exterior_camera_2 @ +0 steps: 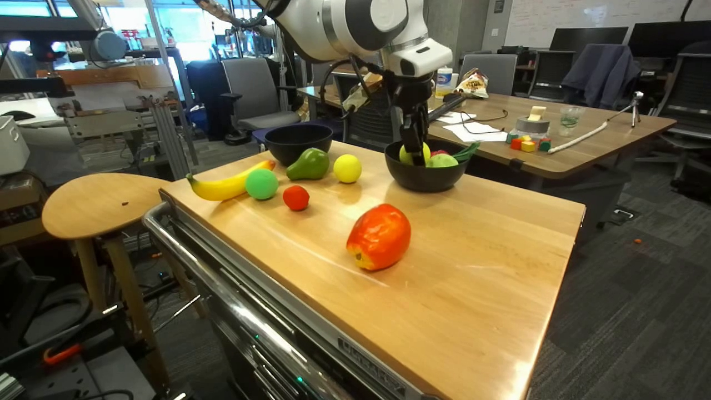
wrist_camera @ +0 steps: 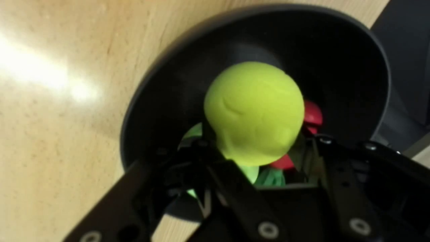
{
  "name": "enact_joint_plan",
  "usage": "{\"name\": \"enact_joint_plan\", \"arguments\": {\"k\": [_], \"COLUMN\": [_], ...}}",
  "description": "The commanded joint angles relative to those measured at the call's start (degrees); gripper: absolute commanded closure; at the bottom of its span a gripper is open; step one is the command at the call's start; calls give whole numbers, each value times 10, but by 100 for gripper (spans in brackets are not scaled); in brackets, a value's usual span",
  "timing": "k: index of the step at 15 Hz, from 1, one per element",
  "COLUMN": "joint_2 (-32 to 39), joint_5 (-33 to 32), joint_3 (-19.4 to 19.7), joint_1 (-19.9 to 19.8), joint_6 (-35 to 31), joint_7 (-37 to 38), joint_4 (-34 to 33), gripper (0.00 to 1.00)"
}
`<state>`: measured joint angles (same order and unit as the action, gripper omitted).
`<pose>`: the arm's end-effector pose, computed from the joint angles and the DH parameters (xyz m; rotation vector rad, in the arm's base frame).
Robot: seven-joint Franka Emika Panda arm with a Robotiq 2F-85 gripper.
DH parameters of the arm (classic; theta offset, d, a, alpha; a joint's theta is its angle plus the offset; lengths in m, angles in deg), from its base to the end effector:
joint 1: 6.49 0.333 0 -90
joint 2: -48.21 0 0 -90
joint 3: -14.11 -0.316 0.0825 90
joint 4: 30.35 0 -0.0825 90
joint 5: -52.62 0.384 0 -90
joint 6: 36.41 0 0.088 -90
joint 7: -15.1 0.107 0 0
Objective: Take the fruit and vegetable toys out of the black bowls and put them on the counter
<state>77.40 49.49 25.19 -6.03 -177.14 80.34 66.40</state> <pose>0.6888 -0.1119 0.3346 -2.5152 1.8140 -0.4620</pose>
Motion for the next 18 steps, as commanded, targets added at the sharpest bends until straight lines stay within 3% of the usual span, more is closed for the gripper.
{"name": "enact_joint_plan", "arguments": {"k": [1, 5, 10, 14, 18], "joint_2": [-104, -170, -126, -83, -42], "joint_5": [35, 91, 115, 133, 109], "joint_3": [0, 14, 40, 31, 36], "joint_1": [-38, -99, -145, -144, -122], "joint_6": [-22, -1, 33, 31, 14], "joint_7": [-43, -98, -121, -124, -108], "joint_4": [74, 103, 76, 69, 69], "gripper": [74, 74, 74, 74, 74]}}
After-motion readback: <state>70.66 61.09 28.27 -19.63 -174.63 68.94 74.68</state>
